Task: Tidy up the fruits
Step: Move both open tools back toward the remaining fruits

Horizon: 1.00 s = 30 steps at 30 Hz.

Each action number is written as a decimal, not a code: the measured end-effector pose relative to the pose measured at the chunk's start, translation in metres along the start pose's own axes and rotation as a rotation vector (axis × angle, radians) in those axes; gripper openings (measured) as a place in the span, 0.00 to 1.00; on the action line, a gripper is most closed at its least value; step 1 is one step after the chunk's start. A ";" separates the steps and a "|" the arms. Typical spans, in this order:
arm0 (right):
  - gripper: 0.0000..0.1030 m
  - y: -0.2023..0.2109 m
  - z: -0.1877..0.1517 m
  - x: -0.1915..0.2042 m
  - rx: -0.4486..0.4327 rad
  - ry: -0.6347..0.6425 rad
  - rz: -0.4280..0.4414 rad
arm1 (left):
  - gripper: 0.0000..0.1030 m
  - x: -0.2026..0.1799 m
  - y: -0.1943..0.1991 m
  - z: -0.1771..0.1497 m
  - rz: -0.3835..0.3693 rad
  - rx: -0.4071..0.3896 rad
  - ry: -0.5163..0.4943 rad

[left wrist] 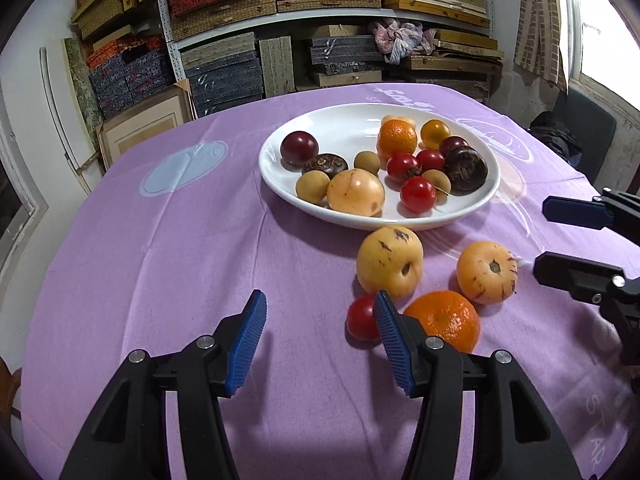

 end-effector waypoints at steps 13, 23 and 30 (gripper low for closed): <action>0.61 -0.032 -0.008 -0.016 0.085 -0.027 -0.001 | 0.57 -0.031 0.023 0.002 -0.089 -0.069 -0.017; 0.54 -0.048 -0.007 -0.007 0.123 -0.002 0.015 | 0.64 -0.066 0.022 -0.008 -0.093 -0.068 -0.131; 0.47 -0.053 -0.006 -0.011 0.141 -0.026 0.060 | 0.64 -0.066 0.009 -0.016 -0.179 0.005 -0.099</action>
Point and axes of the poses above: each gripper's, at about its wrist camera, not at the fingertips, and y roughly against the way its jaws point, x to its left, z to its top, the point moved 6 cm from there along -y, roughly the way its jaws point, and after that the axes turned 2 degrees about -z, right-handed, at the moved point
